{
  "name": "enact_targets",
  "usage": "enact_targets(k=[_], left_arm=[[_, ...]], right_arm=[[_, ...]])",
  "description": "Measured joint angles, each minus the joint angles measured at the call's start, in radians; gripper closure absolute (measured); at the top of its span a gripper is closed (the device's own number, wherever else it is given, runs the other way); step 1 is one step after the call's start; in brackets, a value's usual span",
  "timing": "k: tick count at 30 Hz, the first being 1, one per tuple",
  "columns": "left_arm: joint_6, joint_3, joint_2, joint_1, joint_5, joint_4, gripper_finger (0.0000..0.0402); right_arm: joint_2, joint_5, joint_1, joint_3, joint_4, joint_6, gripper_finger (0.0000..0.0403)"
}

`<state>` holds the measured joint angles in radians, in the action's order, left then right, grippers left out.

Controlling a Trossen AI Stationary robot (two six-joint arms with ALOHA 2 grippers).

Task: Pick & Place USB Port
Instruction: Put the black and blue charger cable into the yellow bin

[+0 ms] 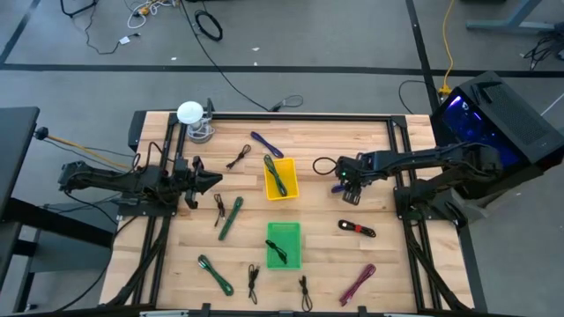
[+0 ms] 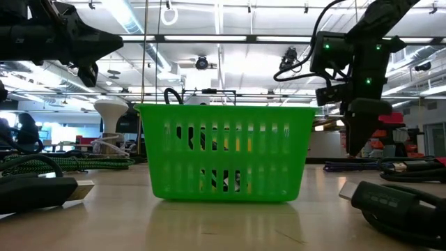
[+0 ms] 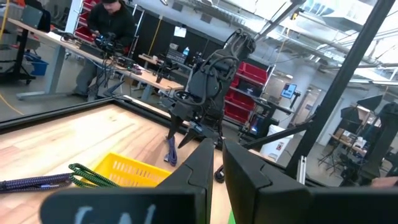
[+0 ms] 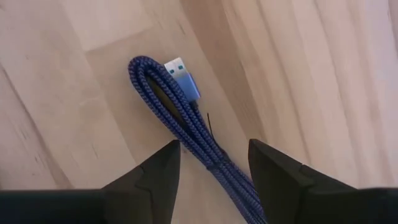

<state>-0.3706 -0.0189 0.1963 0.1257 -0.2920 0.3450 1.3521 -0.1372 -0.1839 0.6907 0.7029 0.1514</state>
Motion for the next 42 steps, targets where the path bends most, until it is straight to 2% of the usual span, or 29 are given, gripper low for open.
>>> enact_targets(k=[4,17,20,24,25,30,34,37,42], left_arm=[[-0.001,0.000,0.000,0.000,0.000,0.000,0.0362],[-0.001,-0.002,0.000,0.000,0.001,0.000,0.0362],[-0.001,-0.002,0.000,0.000,0.001,0.000,0.0362],[-0.001,-0.002,0.000,0.000,0.001,0.000,0.0362],[-0.001,-0.002,0.000,0.000,0.001,0.000,0.0362],[-0.001,-0.002,0.000,0.000,0.001,0.000,0.0362],[-0.003,-0.002,0.000,0.000,0.001,0.001,0.0362],[-0.004,-0.002,0.000,0.000,0.001,0.002,0.0362],[-0.010,-0.002,0.000,0.000,0.001,0.002,0.0362]], right_arm=[[0.020,0.039,0.005,0.000,-0.022,0.017,0.0213],[0.161,0.041,0.011,0.005,-0.090,-0.003,0.0217],[0.177,0.037,0.012,0.005,-0.100,-0.007,0.0250],[0.173,0.060,0.007,0.003,-0.109,-0.032,0.0366],[0.173,0.068,0.003,0.003,-0.112,-0.036,0.0381],[0.168,0.045,-0.004,0.019,-0.114,-0.012,0.0393],[0.154,0.019,-0.007,0.104,-0.107,-0.009,0.0393],[0.153,0.057,-0.010,0.197,-0.064,-0.010,0.0393],[0.152,0.148,-0.002,0.341,-0.123,0.050,0.0394]])
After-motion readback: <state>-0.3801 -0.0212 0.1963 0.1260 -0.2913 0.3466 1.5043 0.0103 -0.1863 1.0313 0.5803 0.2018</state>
